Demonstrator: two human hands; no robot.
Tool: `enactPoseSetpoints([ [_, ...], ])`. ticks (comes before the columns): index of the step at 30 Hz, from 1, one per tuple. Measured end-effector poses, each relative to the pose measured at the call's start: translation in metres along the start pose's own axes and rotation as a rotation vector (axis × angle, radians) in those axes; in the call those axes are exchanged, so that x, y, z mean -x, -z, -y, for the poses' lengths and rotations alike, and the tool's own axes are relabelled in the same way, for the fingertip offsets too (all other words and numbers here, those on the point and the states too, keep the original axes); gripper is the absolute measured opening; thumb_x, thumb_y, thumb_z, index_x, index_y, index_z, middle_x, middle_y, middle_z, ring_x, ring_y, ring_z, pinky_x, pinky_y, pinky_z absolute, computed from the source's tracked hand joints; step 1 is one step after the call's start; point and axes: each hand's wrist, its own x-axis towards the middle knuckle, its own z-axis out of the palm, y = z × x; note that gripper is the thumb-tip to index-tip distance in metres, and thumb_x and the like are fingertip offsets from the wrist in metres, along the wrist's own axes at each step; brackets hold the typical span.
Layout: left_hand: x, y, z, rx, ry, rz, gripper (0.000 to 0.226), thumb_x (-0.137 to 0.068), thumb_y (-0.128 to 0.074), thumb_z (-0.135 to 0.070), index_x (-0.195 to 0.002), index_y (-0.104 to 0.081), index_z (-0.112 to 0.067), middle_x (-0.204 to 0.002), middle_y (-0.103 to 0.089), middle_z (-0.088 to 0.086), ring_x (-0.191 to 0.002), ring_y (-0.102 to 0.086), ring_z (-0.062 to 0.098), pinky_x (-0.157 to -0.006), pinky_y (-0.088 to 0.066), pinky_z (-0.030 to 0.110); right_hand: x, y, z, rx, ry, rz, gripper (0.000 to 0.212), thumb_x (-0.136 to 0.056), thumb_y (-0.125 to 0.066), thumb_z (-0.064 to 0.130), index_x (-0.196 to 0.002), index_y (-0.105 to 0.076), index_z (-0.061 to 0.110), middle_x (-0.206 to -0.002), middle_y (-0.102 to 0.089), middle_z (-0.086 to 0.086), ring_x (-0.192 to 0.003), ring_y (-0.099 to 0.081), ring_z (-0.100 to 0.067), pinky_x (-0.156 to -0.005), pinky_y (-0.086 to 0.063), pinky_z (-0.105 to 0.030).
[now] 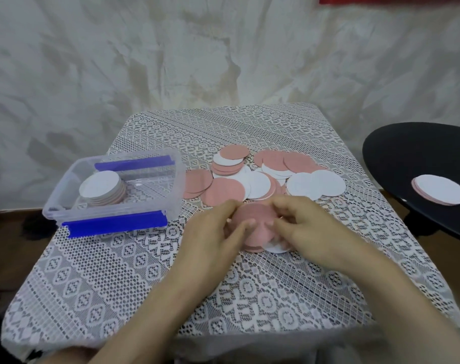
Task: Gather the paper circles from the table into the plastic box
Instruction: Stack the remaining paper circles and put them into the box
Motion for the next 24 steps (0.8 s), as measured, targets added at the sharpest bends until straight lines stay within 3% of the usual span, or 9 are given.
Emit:
enactPoseSetpoints([
  [2, 0.004, 0.003, 0.001, 0.056, 0.025, -0.012, 0.018, -0.096, -0.056, -0.047, -0.097, -0.061, -0.029, -0.078, -0.066, -0.006, -0.072, -0.06, 0.01, -0.068, -0.051, 0.043, 0.005, -0.006, 0.0, -0.045, -0.001, 0.015, 0.044, -0.096, -0.055, 0.002, -0.088, -0.068, 0.043, -0.083, -0.072, 0.001, -0.079, -0.067, -0.033, -0.065, -0.053, -0.056],
  [3, 0.005, 0.005, 0.001, 0.05, 0.036, -0.018, 0.015, -0.097, -0.057, -0.042, -0.095, -0.059, -0.028, -0.077, -0.065, -0.005, -0.072, -0.059, 0.013, -0.069, -0.051, 0.044, 0.006, -0.008, -0.001, -0.028, -0.004, -0.02, 0.041, -0.095, -0.056, 0.003, -0.096, -0.069, 0.042, -0.084, -0.072, 0.002, -0.073, -0.066, -0.025, -0.062, -0.051, -0.051],
  [5, 0.007, 0.01, 0.003, 0.033, 0.061, -0.038, 0.013, -0.098, -0.058, -0.036, -0.09, -0.055, -0.025, -0.075, -0.063, -0.004, -0.072, -0.057, 0.014, -0.071, -0.05, 0.042, 0.007, -0.004, -0.003, 0.121, -0.025, -0.11, 0.03, -0.095, -0.06, 0.012, -0.108, -0.068, 0.038, -0.081, -0.067, 0.013, -0.061, -0.056, -0.003, -0.058, -0.045, -0.033],
  [7, 0.008, 0.014, 0.005, 0.03, 0.091, -0.047, 0.014, -0.099, -0.057, -0.033, -0.089, -0.054, -0.023, -0.075, -0.062, -0.005, -0.073, -0.056, 0.013, -0.073, -0.05, 0.039, 0.009, 0.002, -0.003, 0.353, -0.073, -0.145, 0.027, -0.093, -0.066, 0.026, -0.118, -0.066, 0.036, -0.084, -0.059, 0.017, -0.068, -0.052, 0.001, -0.064, -0.04, -0.028],
  [11, 0.008, 0.017, 0.013, 0.05, 0.128, -0.047, 0.009, -0.101, -0.052, -0.031, -0.097, -0.058, -0.026, -0.082, -0.066, -0.007, -0.079, -0.06, 0.014, -0.078, -0.052, 0.042, 0.009, 0.008, -0.001, 0.546, -0.181, -0.119, 0.048, -0.084, -0.071, 0.051, -0.128, -0.059, 0.037, -0.108, -0.053, 0.012, -0.098, -0.058, -0.011, -0.085, -0.046, -0.034],
  [14, 0.007, 0.017, 0.016, 0.058, 0.131, -0.047, 0.008, -0.102, -0.051, -0.03, -0.101, -0.058, -0.028, -0.085, -0.067, -0.009, -0.081, -0.061, 0.011, -0.079, -0.052, 0.04, 0.004, 0.009, 0.003, 0.57, -0.203, -0.087, 0.042, -0.083, -0.071, 0.054, -0.12, -0.06, 0.038, -0.105, -0.052, 0.011, -0.095, -0.058, -0.014, -0.084, -0.048, -0.035],
  [17, 0.004, 0.016, 0.017, 0.066, 0.126, -0.045, 0.008, -0.102, -0.051, -0.033, -0.105, -0.058, -0.033, -0.089, -0.069, -0.013, -0.084, -0.062, 0.007, -0.08, -0.053, 0.039, -0.004, 0.009, 0.006, 0.565, -0.198, -0.078, 0.049, -0.082, -0.072, 0.054, -0.126, -0.059, 0.037, -0.103, -0.049, 0.013, -0.096, -0.057, -0.014, -0.081, -0.046, -0.034],
  [24, -0.005, 0.014, 0.019, 0.158, 0.147, -0.084, 0.007, -0.1, -0.055, -0.037, -0.095, -0.055, -0.031, -0.086, -0.069, -0.008, -0.083, -0.065, 0.014, -0.077, -0.054, 0.048, -0.024, 0.007, 0.008, 0.526, -0.203, -0.063, 0.052, -0.074, -0.077, 0.058, -0.119, -0.057, 0.041, -0.109, -0.051, 0.016, -0.097, -0.058, -0.011, -0.082, -0.048, -0.035],
])
